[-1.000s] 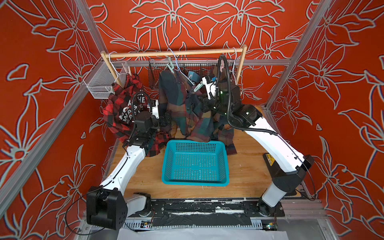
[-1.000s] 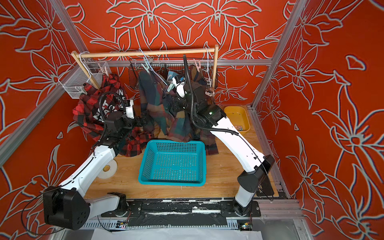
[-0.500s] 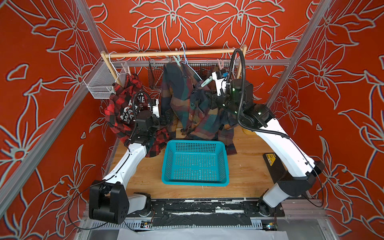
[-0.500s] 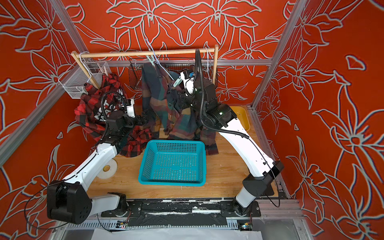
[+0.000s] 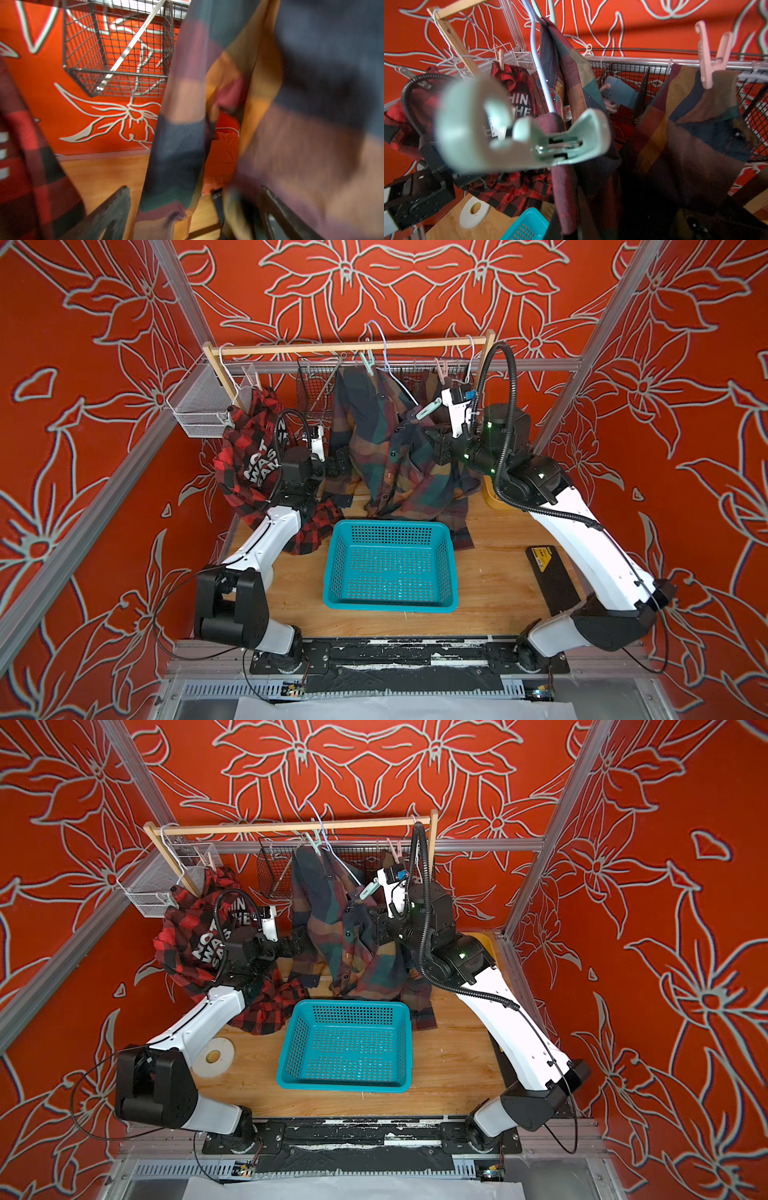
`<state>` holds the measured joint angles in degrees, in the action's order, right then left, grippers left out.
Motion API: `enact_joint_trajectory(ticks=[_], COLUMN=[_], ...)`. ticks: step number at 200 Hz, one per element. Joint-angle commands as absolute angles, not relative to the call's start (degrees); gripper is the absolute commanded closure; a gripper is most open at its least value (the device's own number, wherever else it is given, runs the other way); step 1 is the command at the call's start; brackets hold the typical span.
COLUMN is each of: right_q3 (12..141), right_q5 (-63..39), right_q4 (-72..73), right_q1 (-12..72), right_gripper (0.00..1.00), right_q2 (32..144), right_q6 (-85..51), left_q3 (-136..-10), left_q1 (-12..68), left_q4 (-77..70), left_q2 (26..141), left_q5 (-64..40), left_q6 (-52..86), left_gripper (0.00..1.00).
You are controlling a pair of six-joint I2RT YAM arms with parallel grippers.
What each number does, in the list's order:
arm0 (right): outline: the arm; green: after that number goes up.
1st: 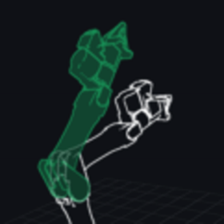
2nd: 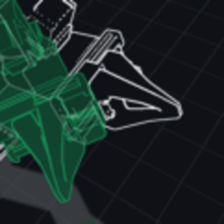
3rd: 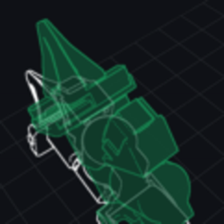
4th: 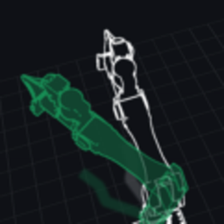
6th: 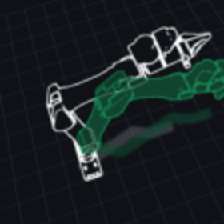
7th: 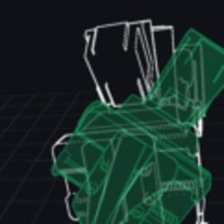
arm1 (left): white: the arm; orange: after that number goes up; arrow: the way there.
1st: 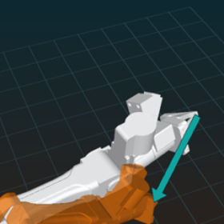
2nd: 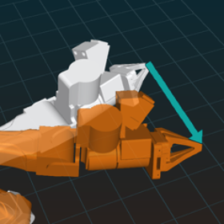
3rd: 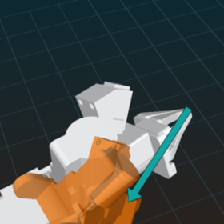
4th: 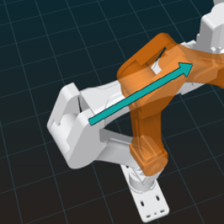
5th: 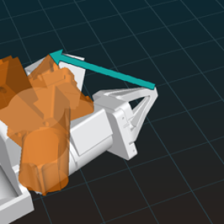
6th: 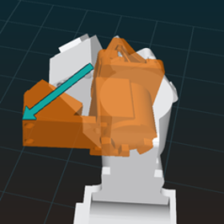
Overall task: Remove the clothespins securing long-sleeve shirts to the hanger
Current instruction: Place the long-sleeve shirt at the bin.
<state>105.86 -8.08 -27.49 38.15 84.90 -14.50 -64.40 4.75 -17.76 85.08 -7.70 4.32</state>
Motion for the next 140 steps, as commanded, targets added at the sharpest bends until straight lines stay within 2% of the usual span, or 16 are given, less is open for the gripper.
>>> enact_joint_trajectory(ticks=[1, 61, 82, 98, 106, 114, 128, 140], right_q3=[103.8, 98.6, 97.7, 97.4, 97.3, 96.8, 95.7, 94.7], right_q5=[-13.3, -17.9, -19.8, -21.3, -21.8, -22.3, -23.2, -23.8], right_q4=[-22.7, -22.5, -22.4, -22.6, -22.8, -22.7, -22.3, -21.9], right_q1=[37.8, 37.5, 37.4, 37.3, 37.3, 37.3, 37.2, 37.2], right_gripper=[1.0, 1.0, 1.0, 1.0, 1.0, 1.0, 1.0, 1.0], right_q2=[81.0, 75.6, 74.4, 73.8, 73.6, 73.4, 72.7, 72.1], right_q6=[-15.2, -13.2, -13.0, -12.8, -12.7, -12.6, -13.0, -13.2], left_q3=[-67.6, -72.6, -74.1, -75.4, -75.7, -76.0, -76.9, -77.5], left_q1=[4.4, 4.4, 4.4, 4.4, 4.4, 4.4, 4.5, 4.9], left_q4=[-19.8, -20.0, -19.6, -19.2, -19.4, -19.6, -19.6, -19.3], left_q2=[87.7, 94.7, 96.9, 98.0, 98.5, 98.8, 99.1, 98.8], left_q5=[-8.9, -7.7, -7.9, -8.5, -9.4, -10.5, -13.5, -14.7], left_q6=[5.2, 5.3, 4.7, 4.3, 4.2, 4.2, 4.6, 5.1], left_gripper=[0.07, 0.08, 0.12, 0.19, 0.25, 0.37, 0.73, 0.96])
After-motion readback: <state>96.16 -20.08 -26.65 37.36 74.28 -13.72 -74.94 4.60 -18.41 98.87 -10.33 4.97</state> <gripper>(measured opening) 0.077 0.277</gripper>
